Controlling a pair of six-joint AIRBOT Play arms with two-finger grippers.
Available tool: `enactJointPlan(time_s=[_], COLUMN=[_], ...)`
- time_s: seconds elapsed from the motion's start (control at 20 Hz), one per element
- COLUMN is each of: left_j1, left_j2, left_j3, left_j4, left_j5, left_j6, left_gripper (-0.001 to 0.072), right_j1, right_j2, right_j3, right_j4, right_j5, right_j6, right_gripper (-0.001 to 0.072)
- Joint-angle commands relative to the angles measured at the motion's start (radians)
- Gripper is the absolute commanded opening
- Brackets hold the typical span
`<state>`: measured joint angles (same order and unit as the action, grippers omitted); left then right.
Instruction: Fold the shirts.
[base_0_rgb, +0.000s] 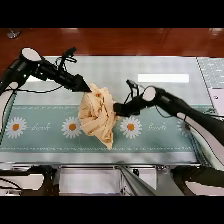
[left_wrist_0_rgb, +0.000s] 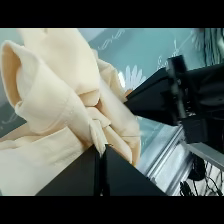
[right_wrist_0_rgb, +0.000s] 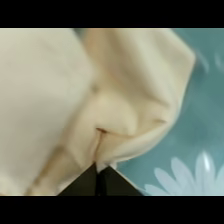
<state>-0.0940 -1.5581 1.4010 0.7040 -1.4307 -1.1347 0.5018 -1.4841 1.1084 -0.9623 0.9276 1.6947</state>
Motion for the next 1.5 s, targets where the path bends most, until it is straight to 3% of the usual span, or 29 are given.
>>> enactJointPlan(time_s=[0.0,0.2,0.3,0.45,0.65,0.8,1.1,1.25,1.3,1.45], left_j1=[0.008,0.014,0.014,0.014,0.014,0.013,0.013,-0.003,-0.026,-0.077], left_j2=[0.041,0.157,0.23,0.363,0.559,0.657,0.7,0.702,0.698,0.665], left_j3=[0.128,0.41,0.517,0.584,0.582,0.581,0.477,0.216,0.126,-0.143], left_j4=[0.002,0.023,0.128,0.298,0.404,0.404,0.377,0.245,0.239,0.241], left_j5=[0.011,0.136,0.182,0.187,0.187,0.137,-0.195,-0.133,-0.082,0.114], left_j6=[-0.029,-0.062,-0.079,-0.126,-0.169,-0.192,-0.266,-0.24,-0.197,-0.186], left_gripper=[0.0025,0.0025,0.0026,0.0026,0.0026,0.0026,0.0026,0.0026,0.0026,0.0026], right_j1=[-0.079,-0.137,-0.124,-0.124,-0.124,-0.124,-0.125,-0.125,-0.125,-0.125], right_j2=[0.016,0.092,0.173,0.357,0.534,0.644,0.813,0.837,0.829,0.764], right_j3=[0.299,0.786,0.961,0.984,0.981,0.916,0.615,0.388,0.319,0.152], right_j4=[-0.182,-0.404,-0.475,-0.533,-0.522,-0.513,-0.462,-0.427,-0.426,-0.46], right_j5=[0.198,0.336,0.359,0.338,0.464,0.555,0.682,0.632,0.584,0.447], right_j6=[0.002,0.032,0.003,-0.032,-0.06,-0.066,-0.013,-0.005,-0.005,0.01], right_gripper=[0.0025,0.0024,0.0024,0.0025,0.0025,0.0025,0.0025,0.0025,0.0025,0.0025])
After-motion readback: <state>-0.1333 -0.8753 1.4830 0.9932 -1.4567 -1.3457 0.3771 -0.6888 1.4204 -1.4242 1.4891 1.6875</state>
